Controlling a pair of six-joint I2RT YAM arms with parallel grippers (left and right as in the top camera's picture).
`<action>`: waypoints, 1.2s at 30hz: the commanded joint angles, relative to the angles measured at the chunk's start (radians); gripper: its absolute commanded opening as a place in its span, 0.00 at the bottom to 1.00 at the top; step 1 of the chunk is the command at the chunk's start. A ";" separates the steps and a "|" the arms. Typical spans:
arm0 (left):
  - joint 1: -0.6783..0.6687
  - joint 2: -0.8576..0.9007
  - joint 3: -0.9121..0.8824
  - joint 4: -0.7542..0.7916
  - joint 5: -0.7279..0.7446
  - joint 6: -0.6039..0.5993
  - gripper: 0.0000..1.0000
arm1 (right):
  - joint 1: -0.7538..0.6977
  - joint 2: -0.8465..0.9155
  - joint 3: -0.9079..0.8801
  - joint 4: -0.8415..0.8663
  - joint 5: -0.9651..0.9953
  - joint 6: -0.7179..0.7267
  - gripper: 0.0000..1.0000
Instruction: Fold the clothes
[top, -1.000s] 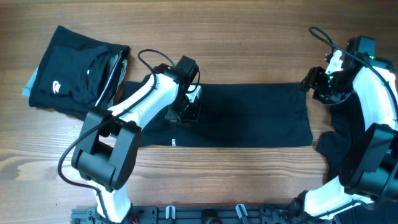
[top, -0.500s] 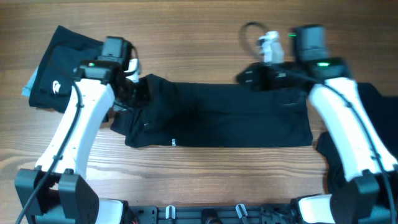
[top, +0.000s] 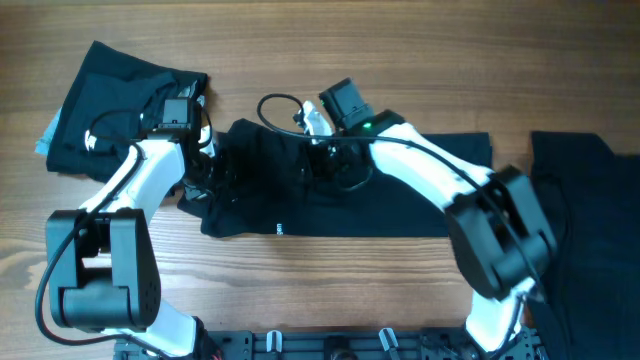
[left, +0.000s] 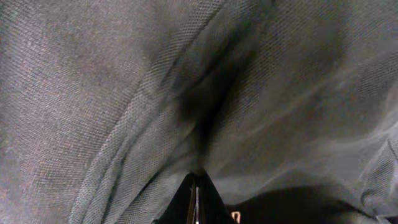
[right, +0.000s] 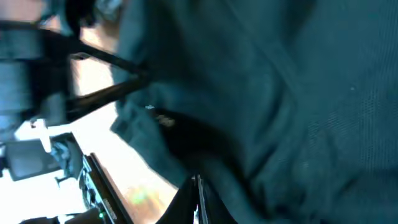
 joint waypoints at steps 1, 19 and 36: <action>-0.016 0.004 -0.034 0.016 0.016 0.009 0.04 | 0.000 0.048 -0.003 0.028 -0.075 0.035 0.05; -0.031 0.004 -0.148 0.094 0.109 -0.018 0.04 | 0.085 0.064 -0.003 0.289 0.043 0.172 0.05; -0.031 -0.014 -0.142 0.053 0.196 -0.044 0.04 | 0.118 0.317 -0.003 0.404 0.081 0.467 0.04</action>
